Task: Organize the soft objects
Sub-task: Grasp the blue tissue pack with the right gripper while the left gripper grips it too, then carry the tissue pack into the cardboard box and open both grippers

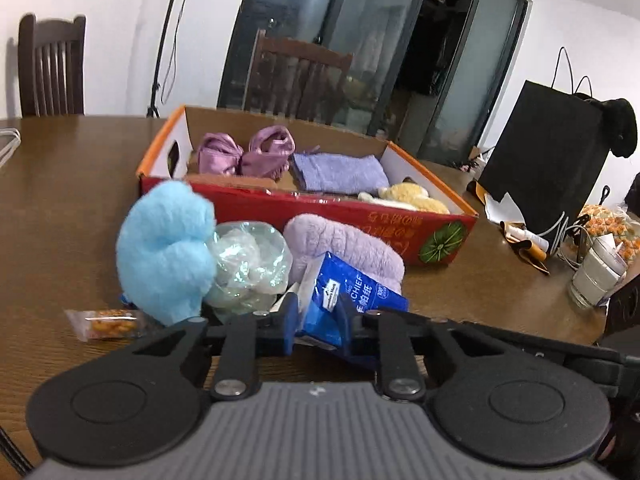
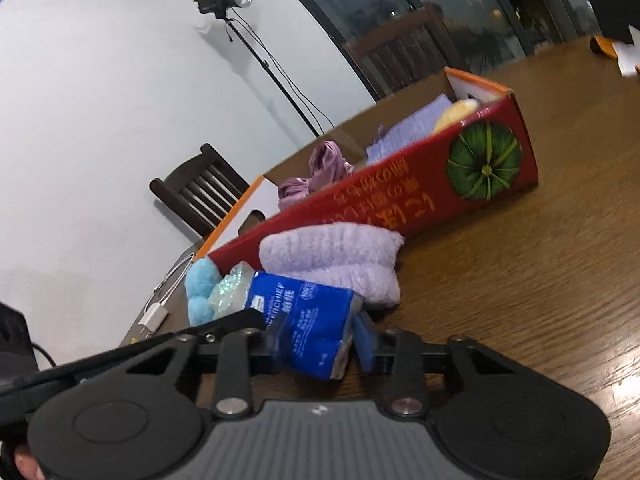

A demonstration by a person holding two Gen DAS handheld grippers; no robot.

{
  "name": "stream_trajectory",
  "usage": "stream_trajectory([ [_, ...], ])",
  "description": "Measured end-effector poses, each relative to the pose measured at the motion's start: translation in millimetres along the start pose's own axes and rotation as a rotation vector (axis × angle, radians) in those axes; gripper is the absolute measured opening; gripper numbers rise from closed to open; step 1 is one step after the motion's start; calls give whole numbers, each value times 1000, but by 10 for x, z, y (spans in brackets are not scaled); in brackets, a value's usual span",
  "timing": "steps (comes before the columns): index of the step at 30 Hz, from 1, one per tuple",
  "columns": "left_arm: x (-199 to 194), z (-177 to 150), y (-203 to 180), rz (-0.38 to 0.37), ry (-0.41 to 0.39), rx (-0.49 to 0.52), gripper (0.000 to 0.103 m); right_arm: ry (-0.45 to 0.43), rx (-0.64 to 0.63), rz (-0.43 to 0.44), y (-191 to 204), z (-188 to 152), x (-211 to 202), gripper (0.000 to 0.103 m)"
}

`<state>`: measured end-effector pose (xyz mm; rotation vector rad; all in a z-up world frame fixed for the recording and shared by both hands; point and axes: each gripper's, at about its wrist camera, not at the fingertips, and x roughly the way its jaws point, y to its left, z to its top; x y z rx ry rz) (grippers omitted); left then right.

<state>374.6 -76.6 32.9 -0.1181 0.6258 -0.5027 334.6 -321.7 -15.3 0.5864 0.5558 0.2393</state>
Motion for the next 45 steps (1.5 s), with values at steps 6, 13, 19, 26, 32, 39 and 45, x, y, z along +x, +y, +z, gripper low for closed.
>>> stream_trajectory([
  [6, -732, -77, -322, -66, -89, 6, 21, -71, -81, 76, 146, -5, -588, 25],
  [13, -1359, -832, -588, -82, -18, -93, 21, 28, -138, 94, 204, -508, -1403, 25],
  [19, -1613, -1344, -649, -40, 64, -177, 21, 149, -160, 62, 221, -993, -1719, 28],
  [26, -1653, -1436, -510, -36, 47, -240, 43, 113, -217, 10, 260, -1178, -1797, 35],
  [32, -1544, -1388, -477, -37, 62, -247, 43, 114, -206, 10, 234, -1164, -1771, 35],
  [39, -1437, -1459, -445, -69, 72, -243, 28, 137, -175, 21, 181, -1183, -1682, 34],
  [45, -1382, -1437, -398, -112, 100, -276, 25, 142, -224, 41, 207, -1205, -1699, 26],
])
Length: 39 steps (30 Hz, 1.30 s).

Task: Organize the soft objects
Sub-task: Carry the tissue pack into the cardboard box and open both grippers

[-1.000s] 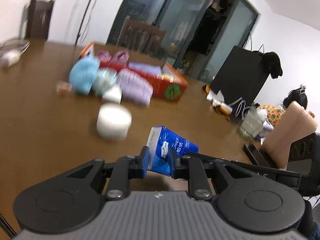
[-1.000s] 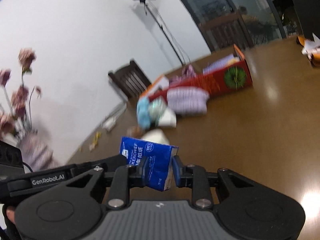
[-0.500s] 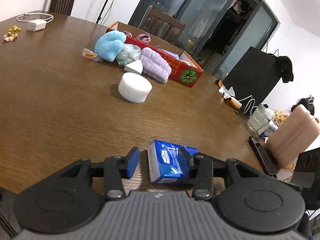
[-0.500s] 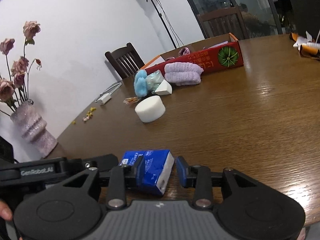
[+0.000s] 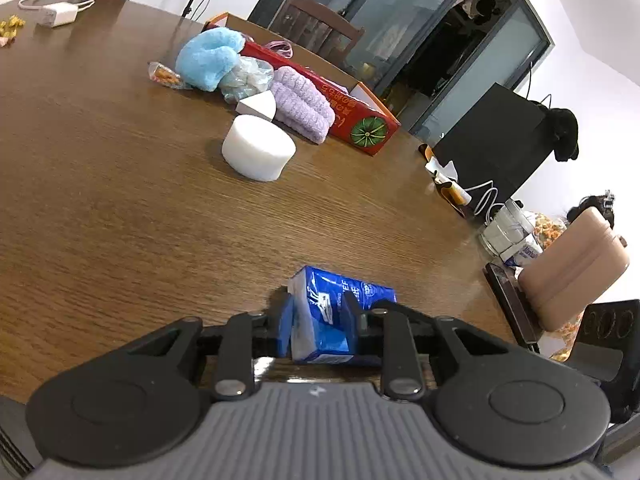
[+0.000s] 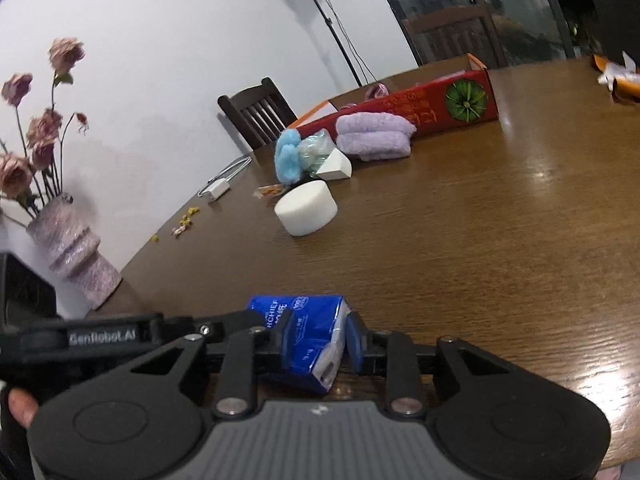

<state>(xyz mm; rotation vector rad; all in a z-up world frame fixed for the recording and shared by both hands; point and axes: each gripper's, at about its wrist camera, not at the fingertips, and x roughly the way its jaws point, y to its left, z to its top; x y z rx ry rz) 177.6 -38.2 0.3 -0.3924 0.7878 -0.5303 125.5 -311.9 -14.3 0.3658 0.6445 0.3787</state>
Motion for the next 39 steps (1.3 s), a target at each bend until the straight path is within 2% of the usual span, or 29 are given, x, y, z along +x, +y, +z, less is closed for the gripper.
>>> stream_trajectory([
  [3, 0, 62, -70, 1, -8, 35, 23, 5, 0, -11, 24, 41, 4, 24],
  [6, 9, 322, -145, -26, -65, 67, 23, -28, -17, -25, 54, 214, -26, 23],
  [9, 92, 808, -238, -57, -138, 108, 23, -100, -43, -13, 56, 597, -21, 22],
  [12, 280, 1428, -340, -73, -212, 159, 23, -175, -91, 2, 11, 1169, 115, 22],
  [14, 490, 1868, -401, -76, -233, 179, 23, -218, -120, 6, -56, 1584, 269, 22],
  [17, 963, 2492, -412, -71, -199, 171, 23, -241, -112, 3, -271, 2218, 616, 22],
  [21, 1760, 3038, -308, -34, -89, 99, 22, -182, -58, -42, -725, 2869, 1218, 22],
  [25, 2464, 3184, -145, 9, 33, 28, 22, -83, 18, -110, -1214, 3181, 1777, 22],
  [27, 2683, 3180, -137, 44, 57, 38, 22, -46, 9, -157, -1325, 3234, 1978, 22],
  [31, 2945, 3189, -31, 85, 90, -13, 26, 5, -4, -201, -1464, 3267, 2277, 22],
  [34, 3074, 3193, 6, 91, 154, -21, 27, 45, -69, -272, -1421, 3258, 2452, 20],
  [36, 3036, 3190, 2, 93, 143, -4, 30, 43, -97, -327, -1368, 3222, 2479, 20],
  [37, 2960, 3185, -21, 101, 126, 14, 34, 36, -102, -331, -1338, 3221, 2444, 22],
  [39, 2781, 3208, -76, 97, 102, 53, 35, 7, -100, -316, -1288, 3230, 2317, 24],
])
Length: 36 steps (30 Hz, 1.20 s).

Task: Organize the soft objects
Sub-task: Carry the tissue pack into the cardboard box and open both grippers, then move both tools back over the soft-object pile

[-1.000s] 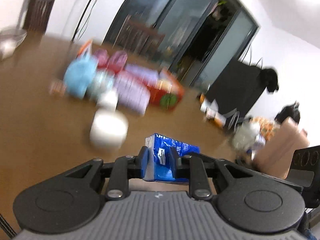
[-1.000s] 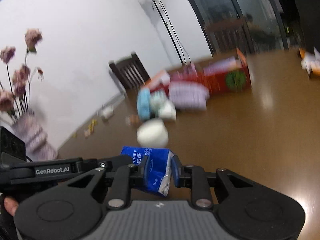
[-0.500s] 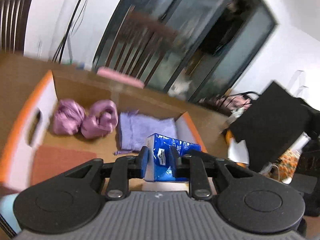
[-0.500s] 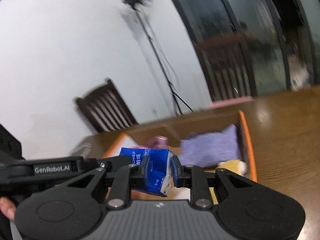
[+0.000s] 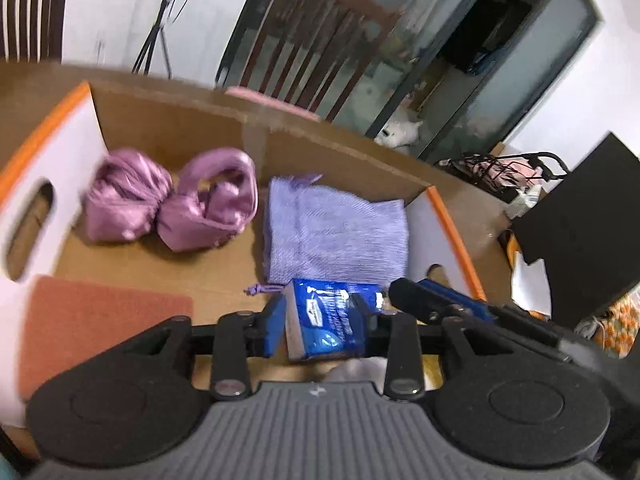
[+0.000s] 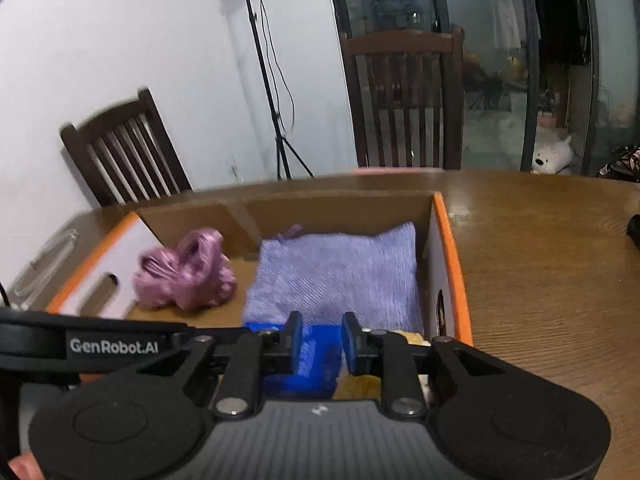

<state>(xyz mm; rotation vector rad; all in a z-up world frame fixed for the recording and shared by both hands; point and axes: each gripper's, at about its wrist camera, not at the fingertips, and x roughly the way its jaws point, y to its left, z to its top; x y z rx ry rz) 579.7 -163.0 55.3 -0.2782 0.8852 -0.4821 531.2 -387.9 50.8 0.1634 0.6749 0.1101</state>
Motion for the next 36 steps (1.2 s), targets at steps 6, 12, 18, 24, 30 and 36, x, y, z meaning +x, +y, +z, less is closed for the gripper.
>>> stream_trajectory([
  [6, -963, -97, -179, 63, -134, 166, 44, -98, -75, 9, 161, 143, -757, 35],
  [12, -2060, -472, -208, 199, -295, 334, 65, -184, -166, -18, 278, 116, -1705, 49],
  [18, -2857, -1000, -137, 286, -453, 406, 87, -287, -187, -45, 308, -142, -2494, 64],
  [24, -3372, -1627, -39, 281, -602, 425, 103, -422, -212, -76, 460, -565, -3056, 81],
  [30, -3622, -2236, 115, 350, -671, 326, 103, -524, -275, -72, 705, -1205, -3390, 88],
  [36, -3832, -2987, 122, 354, -713, 307, 103, -504, -246, -27, 878, -1969, -3515, 91],
])
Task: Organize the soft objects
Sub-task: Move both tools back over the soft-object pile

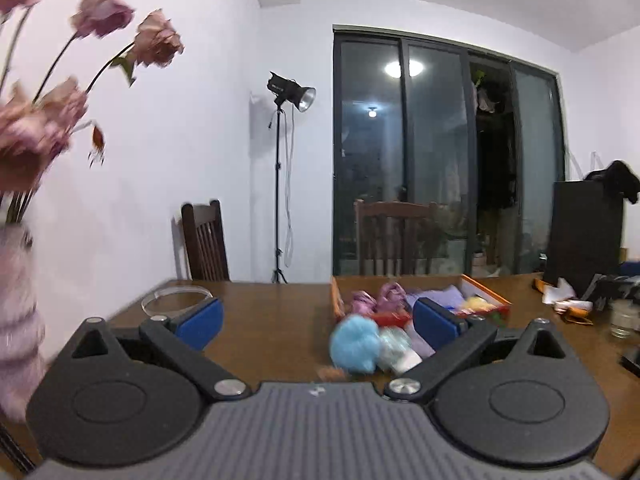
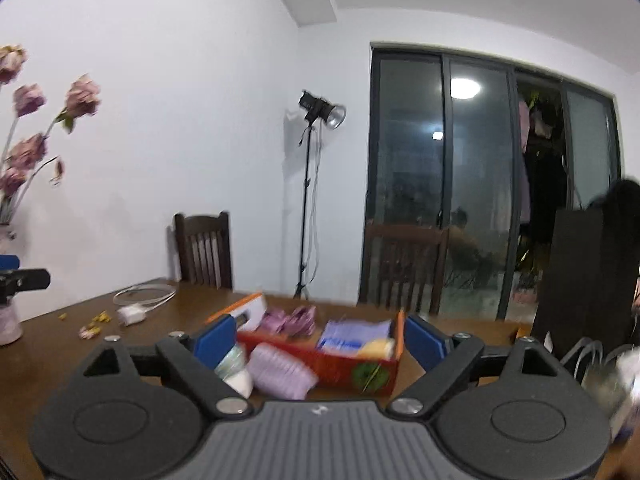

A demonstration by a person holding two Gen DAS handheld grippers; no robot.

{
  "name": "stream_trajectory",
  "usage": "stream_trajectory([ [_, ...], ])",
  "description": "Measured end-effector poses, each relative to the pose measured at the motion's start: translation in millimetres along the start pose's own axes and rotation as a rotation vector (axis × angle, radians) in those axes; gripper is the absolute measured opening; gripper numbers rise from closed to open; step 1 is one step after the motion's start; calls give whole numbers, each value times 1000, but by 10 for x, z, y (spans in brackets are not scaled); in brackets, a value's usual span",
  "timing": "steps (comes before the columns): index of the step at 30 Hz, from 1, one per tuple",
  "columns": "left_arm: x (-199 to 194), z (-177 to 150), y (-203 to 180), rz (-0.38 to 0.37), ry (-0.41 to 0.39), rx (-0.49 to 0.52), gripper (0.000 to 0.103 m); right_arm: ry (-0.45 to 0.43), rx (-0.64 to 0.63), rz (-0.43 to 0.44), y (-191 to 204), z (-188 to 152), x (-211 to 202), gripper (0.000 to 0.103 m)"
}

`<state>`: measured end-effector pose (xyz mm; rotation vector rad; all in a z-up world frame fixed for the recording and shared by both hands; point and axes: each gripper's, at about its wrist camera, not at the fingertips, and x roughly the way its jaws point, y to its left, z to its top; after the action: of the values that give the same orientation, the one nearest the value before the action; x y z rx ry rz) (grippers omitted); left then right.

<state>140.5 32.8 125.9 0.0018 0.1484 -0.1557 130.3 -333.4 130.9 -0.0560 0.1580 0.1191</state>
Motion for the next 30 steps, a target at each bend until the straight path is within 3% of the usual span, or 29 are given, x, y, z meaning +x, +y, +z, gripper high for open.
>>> stream_trajectory([
  [4, -403, -388, -175, -44, 43, 38, 103, 36, -7, 61, 205, -416, -397, 96],
  [6, -546, -558, -244, -72, 56, 58, 103, 46, 56, 71, 246, -604, -628, 97],
  [9, -563, -728, -313, -115, 121, 47, 103, 83, 165, 78, 251, -835, -851, 97],
  [12, -471, -751, -358, -114, 153, 35, 103, 106, 110, 81, 295, -891, -920, 97],
  [15, -450, -773, -376, -110, 148, 27, 103, 84, 108, 28, 284, -890, -889, 97],
  [22, -194, -904, -243, -70, 216, -6, 103, 101, 163, 2, 224, -988, -692, 96],
  [30, 373, -811, 58, 9, 240, -69, 103, 164, 144, 133, 471, -837, 184, 81],
])
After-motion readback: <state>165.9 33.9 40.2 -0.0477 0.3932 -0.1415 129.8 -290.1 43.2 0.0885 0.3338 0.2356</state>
